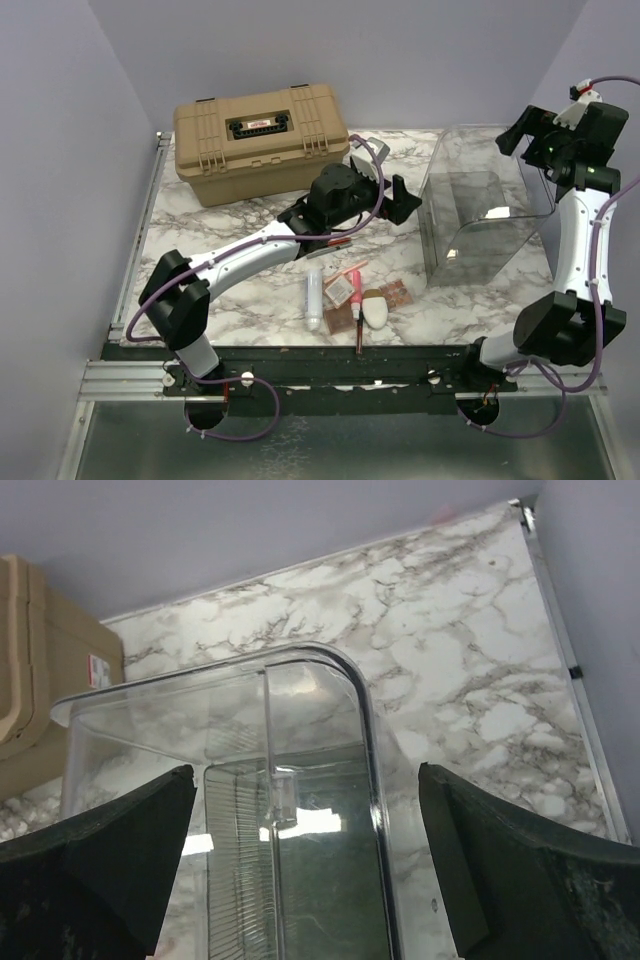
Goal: Organize the makeup
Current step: Move the storage box to the center of the board.
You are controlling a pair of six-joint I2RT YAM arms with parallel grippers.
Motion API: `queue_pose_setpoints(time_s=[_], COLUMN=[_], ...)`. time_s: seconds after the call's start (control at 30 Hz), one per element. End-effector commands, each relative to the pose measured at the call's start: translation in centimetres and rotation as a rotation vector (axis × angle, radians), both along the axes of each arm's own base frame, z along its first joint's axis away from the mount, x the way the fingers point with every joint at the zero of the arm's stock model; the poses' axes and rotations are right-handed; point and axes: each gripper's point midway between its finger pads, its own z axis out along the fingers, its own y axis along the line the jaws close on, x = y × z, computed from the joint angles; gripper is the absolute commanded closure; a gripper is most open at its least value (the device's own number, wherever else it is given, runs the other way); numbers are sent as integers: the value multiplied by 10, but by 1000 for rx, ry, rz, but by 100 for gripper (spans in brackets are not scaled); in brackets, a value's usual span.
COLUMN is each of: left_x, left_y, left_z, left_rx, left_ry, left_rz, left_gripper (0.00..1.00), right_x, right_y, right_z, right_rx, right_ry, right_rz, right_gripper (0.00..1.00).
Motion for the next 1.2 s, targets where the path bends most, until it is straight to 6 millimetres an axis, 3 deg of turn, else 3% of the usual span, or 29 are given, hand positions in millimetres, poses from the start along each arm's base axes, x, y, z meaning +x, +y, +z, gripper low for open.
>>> queue_pose_setpoints(time_s=[0.0, 0.13, 0.27, 0.4, 0.5, 0.63, 0.73, 0.93, 1.17], left_x=[-16, -24, -32, -38, -40, -41, -42, -45, -48], left_y=[4, 0, -5, -7, -8, -4, -1, 8, 15], left_z=[10, 6, 2, 0, -3, -8, -11, -14, -19], left_rx=[3, 19, 27, 31, 38, 46, 51, 54, 58], left_ry=[-20, -13, -8, -2, 7, 17, 23, 33, 49], left_rz=[-60, -115, -175, -211, -222, -216, -204, -181, -163], left_gripper=[1, 1, 1, 1, 1, 1, 1, 1, 1], right_x=[-37, -62, -94, -125, -147, -163, -160, -133, -101], right_y=[-14, -37, -48, -35, -13, 4, 15, 45, 42], right_z=[-30, 11, 26, 10, 2, -11, -20, -42, -40], right_rx=[66, -1, -29, 54, 122, 172, 202, 243, 161], right_ry=[203, 67, 30, 29, -14, -24, 3, 87, 89], right_rz=[-236, -414, -541, -580, -530, -493, -434, -197, -85], right_gripper=[0, 0, 0, 0, 0, 0, 0, 0, 0])
